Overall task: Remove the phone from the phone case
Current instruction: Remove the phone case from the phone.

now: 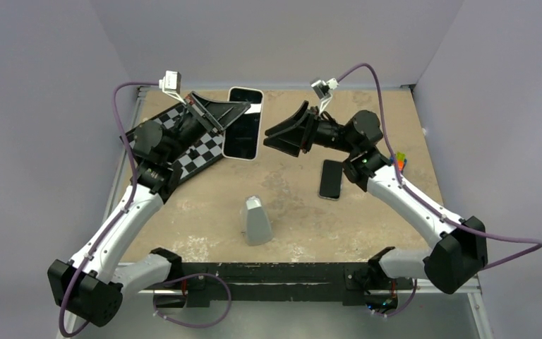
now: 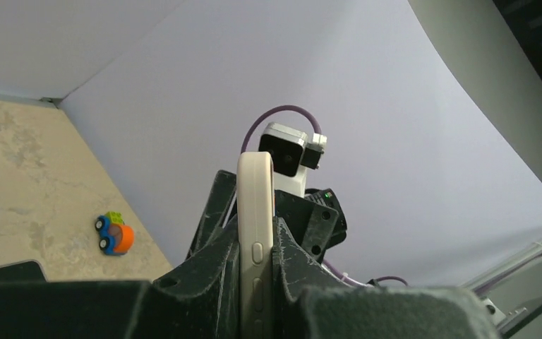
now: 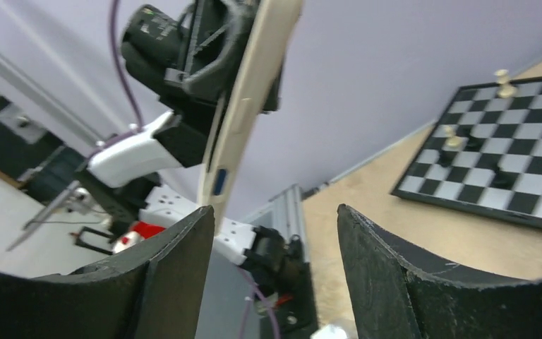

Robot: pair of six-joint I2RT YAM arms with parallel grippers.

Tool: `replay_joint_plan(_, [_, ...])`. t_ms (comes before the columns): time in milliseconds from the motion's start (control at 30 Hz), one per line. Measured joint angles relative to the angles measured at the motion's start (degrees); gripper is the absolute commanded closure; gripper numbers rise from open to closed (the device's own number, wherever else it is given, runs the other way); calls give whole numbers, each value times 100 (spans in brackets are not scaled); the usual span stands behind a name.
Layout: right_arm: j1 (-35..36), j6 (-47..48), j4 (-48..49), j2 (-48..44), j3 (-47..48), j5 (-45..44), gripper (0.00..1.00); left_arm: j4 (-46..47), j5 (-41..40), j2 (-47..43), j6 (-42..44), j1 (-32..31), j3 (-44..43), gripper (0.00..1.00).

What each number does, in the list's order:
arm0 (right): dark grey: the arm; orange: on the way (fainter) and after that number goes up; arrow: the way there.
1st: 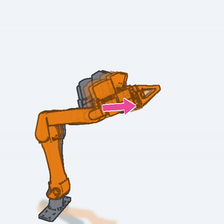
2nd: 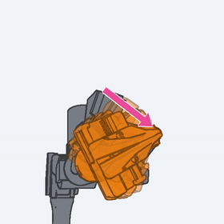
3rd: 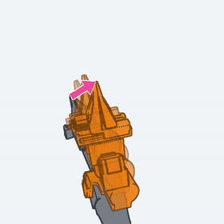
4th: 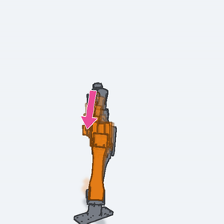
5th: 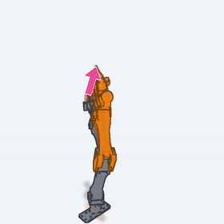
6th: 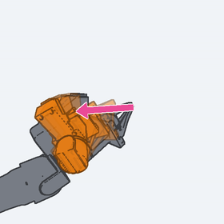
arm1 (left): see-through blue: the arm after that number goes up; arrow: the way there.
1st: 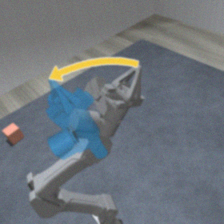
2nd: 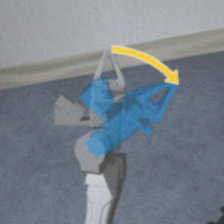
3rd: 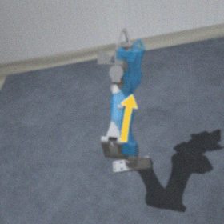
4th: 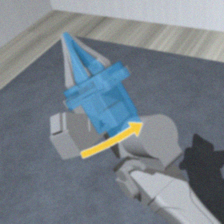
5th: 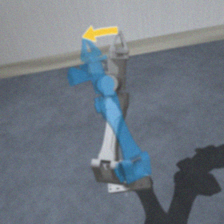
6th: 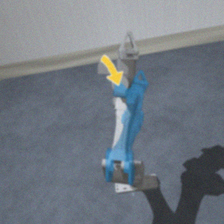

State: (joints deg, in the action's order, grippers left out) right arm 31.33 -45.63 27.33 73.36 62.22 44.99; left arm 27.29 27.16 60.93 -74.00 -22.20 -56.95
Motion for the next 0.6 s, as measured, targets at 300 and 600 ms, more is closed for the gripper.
replay_joint_plan(300, [553,-1102,1480,103,-205,61,53,-177,-393,-109,216,0,61,100])
replay_joint_plan(600, [564,-964,1088,560,448,315,51,-304,-431,-245,249,0,59,100])
